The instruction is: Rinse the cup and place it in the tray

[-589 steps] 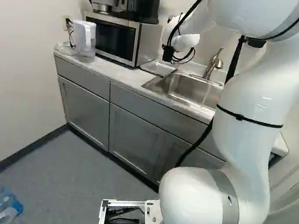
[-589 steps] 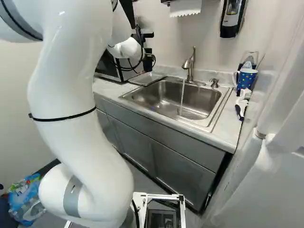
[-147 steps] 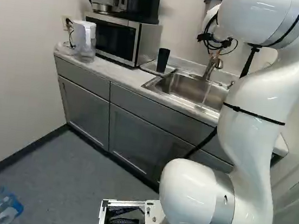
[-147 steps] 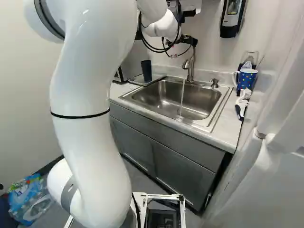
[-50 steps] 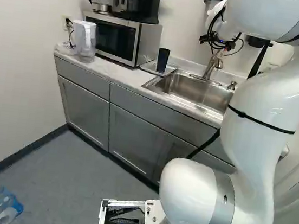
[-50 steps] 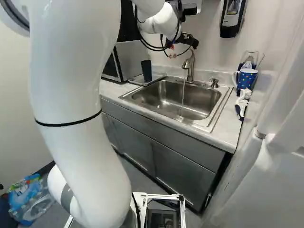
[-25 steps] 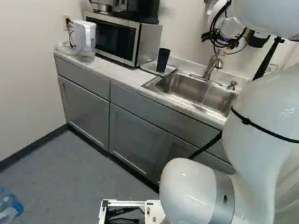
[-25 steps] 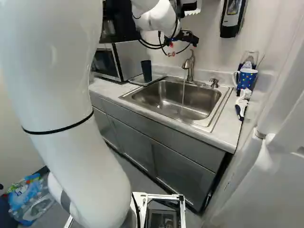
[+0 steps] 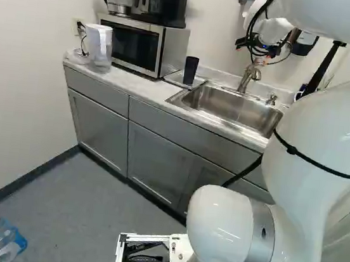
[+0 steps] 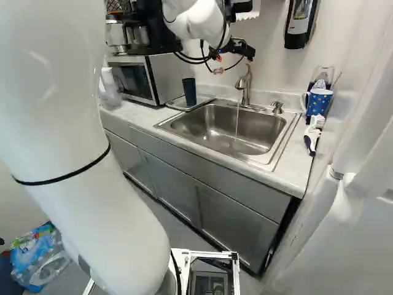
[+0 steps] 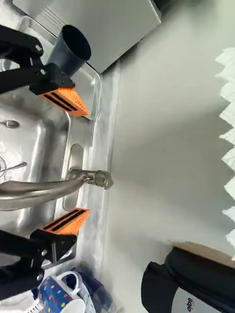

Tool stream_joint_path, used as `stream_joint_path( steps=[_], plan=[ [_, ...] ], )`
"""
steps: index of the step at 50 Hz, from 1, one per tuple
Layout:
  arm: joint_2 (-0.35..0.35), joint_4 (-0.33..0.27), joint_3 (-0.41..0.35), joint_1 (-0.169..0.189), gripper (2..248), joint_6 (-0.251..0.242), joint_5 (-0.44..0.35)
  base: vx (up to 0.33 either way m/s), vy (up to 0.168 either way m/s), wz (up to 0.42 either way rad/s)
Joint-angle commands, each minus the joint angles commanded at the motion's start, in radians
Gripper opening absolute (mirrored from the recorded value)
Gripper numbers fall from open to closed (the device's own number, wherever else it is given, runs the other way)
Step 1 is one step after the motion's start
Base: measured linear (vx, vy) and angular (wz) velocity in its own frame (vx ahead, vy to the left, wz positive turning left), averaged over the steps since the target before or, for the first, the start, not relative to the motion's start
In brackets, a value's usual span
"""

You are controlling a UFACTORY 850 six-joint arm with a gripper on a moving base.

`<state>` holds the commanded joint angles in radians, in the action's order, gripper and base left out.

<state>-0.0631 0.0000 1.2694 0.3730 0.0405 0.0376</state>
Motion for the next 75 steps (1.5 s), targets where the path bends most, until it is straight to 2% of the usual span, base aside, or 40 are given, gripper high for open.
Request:
stream_joint_path(
  steps=[26,75],
  plan=[
    [0.074,0.000,-0.075,-0.024,247,0.000,0.029,0.000,0.000,0.000],
    [0.178,0.000,-0.175,-0.073,247,0.000,0.225,0.000,0.000,0.000]
  ],
)
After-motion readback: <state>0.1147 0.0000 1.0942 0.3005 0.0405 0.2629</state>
